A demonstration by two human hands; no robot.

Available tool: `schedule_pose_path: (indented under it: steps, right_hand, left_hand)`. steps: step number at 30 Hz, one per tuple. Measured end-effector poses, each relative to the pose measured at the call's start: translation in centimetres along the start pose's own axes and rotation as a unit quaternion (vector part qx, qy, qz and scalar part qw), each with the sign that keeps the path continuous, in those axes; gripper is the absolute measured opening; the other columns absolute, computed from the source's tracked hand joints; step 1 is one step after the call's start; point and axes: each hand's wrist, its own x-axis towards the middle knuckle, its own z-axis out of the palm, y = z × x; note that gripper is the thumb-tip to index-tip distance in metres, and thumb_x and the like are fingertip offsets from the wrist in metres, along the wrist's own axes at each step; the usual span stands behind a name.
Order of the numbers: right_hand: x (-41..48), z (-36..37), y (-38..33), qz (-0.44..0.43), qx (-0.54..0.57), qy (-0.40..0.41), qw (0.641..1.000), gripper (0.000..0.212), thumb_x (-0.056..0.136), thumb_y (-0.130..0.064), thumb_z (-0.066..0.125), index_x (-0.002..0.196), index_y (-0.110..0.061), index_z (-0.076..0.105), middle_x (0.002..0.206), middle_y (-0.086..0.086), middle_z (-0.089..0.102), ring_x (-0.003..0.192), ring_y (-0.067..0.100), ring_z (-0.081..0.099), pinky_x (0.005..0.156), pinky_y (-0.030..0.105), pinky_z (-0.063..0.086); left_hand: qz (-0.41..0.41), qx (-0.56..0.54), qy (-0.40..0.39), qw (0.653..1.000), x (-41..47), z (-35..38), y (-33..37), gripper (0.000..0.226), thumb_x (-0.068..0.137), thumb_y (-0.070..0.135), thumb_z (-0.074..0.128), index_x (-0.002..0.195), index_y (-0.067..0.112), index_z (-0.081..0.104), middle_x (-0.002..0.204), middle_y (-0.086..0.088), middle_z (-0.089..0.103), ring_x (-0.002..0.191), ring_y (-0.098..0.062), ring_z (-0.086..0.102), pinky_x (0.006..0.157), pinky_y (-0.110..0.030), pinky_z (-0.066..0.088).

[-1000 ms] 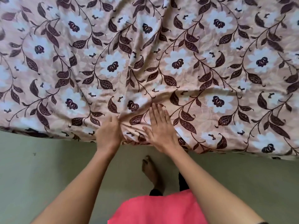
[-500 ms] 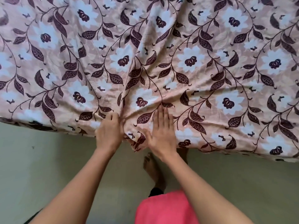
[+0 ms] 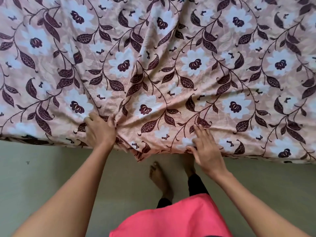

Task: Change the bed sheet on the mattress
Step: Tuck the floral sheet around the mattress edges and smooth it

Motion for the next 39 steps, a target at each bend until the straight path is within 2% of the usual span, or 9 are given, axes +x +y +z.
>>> schedule_pose_path:
  steps: [4, 10, 13, 21, 24, 27, 31, 35, 39]
  right_hand:
    - [0.5, 1.3, -2.8, -0.006, -0.014, 0.056, 0.998, 0.019, 0.091, -0.003, 0.033, 0.102, -0.006, 0.048, 0.141, 0.019, 0.042, 0.135, 0.031, 0.032, 0.112, 0.047, 0.019]
    - [0.0, 1.5, -4.3, 0.010, -0.074, 0.002, 0.997, 0.041, 0.080, -0.023, 0.068, 0.112, -0.005, 0.052, 0.140, 0.016, 0.046, 0.128, 0.032, 0.046, 0.104, 0.048, 0.030]
    - [0.9, 1.3, -4.4, 0.015, -0.096, 0.042, 0.994, 0.018, 0.084, -0.005, 0.056, 0.100, -0.005, 0.064, 0.136, 0.013, 0.052, 0.122, 0.031, 0.050, 0.098, 0.045, 0.034]
    - [-0.9, 1.4, -6.5, 0.042, -0.086, 0.054, 0.994, 0.032, 0.069, 0.004, 0.033, 0.078, -0.010, 0.061, 0.135, 0.012, 0.052, 0.126, 0.028, 0.043, 0.096, 0.042, 0.032]
    - [-0.8, 0.9, -6.6, 0.046, -0.070, 0.017, 0.996, 0.023, 0.073, -0.001, 0.043, 0.081, -0.012, 0.061, 0.136, 0.012, 0.052, 0.123, 0.029, 0.049, 0.099, 0.043, 0.031]
    - [0.6, -0.1, -6.0, 0.028, -0.052, -0.005, 0.998, 0.026, 0.087, -0.026, 0.046, 0.095, -0.014, 0.068, 0.141, 0.010, 0.047, 0.130, 0.025, 0.038, 0.108, 0.047, 0.026]
    - [5.0, -0.9, -2.7, 0.158, 0.022, 0.023, 0.987, 0.066, 0.094, -0.048, 0.025, 0.143, -0.005, 0.033, 0.156, 0.010, 0.015, 0.143, 0.019, 0.006, 0.117, 0.037, -0.004]
    - [10.0, 0.1, -1.8, 0.323, -0.030, -0.013, 0.946, 0.079, 0.093, -0.060, 0.006, 0.145, -0.004, -0.010, 0.155, 0.013, -0.016, 0.142, 0.022, -0.015, 0.117, 0.043, -0.002]
    - [14.0, 2.0, -9.8, 0.188, -0.017, -0.049, 0.981, 0.081, 0.095, -0.059, 0.007, 0.144, 0.002, -0.014, 0.152, 0.018, -0.024, 0.140, 0.028, -0.022, 0.116, 0.043, -0.010]
  left_hand:
    - [0.094, 0.052, -0.016, 0.994, 0.2, 0.0, -0.3, 0.019, 0.096, 0.005, 0.041, 0.114, 0.002, 0.046, 0.106, -0.019, 0.054, 0.080, -0.025, 0.047, 0.069, -0.036, 0.038]
    - [0.049, 0.115, 0.033, 0.992, 3.3, -3.5, -4.6, 0.025, 0.094, -0.003, 0.032, 0.116, -0.011, 0.040, 0.123, -0.035, 0.043, 0.093, -0.051, 0.054, 0.071, -0.052, 0.042]
    - [0.041, 0.133, 0.030, 0.990, 4.9, -4.1, -4.5, 0.016, 0.093, 0.001, 0.036, 0.106, -0.006, 0.043, 0.126, -0.034, 0.043, 0.090, -0.052, 0.055, 0.072, -0.051, 0.043]
    - [0.019, 0.063, 0.044, 0.997, 3.9, -3.4, -3.0, 0.043, 0.099, 0.034, 0.038, 0.116, -0.005, 0.042, 0.125, -0.031, 0.043, 0.104, -0.049, 0.050, 0.083, -0.053, 0.040]
    - [0.031, 0.091, 0.025, 0.995, 4.5, -3.3, -3.8, 0.025, 0.096, 0.015, 0.044, 0.112, -0.004, 0.043, 0.121, -0.032, 0.045, 0.100, -0.049, 0.052, 0.079, -0.053, 0.042]
    - [0.033, 0.100, 0.030, 0.994, 5.2, -3.6, -4.3, 0.020, 0.090, 0.001, 0.043, 0.110, -0.004, 0.045, 0.121, -0.034, 0.049, 0.097, -0.047, 0.054, 0.079, -0.053, 0.043]
    - [0.129, 0.067, 0.118, 0.982, 5.1, -3.7, -2.5, 0.021, 0.092, 0.009, 0.046, 0.108, -0.004, 0.044, 0.107, -0.026, 0.050, 0.095, -0.037, 0.047, 0.086, -0.051, 0.042]
    - [0.243, 0.035, 0.112, 0.963, 6.7, -2.9, 2.3, 0.045, 0.097, 0.034, 0.044, 0.123, -0.002, 0.040, 0.124, -0.024, 0.044, 0.103, -0.031, 0.042, 0.088, -0.043, 0.038]
    - [0.234, 0.104, 0.071, 0.964, 9.6, -1.9, 6.8, 0.070, 0.091, 0.057, 0.040, 0.135, 0.003, 0.031, 0.130, -0.020, 0.038, 0.116, -0.033, 0.038, 0.102, -0.046, 0.034]
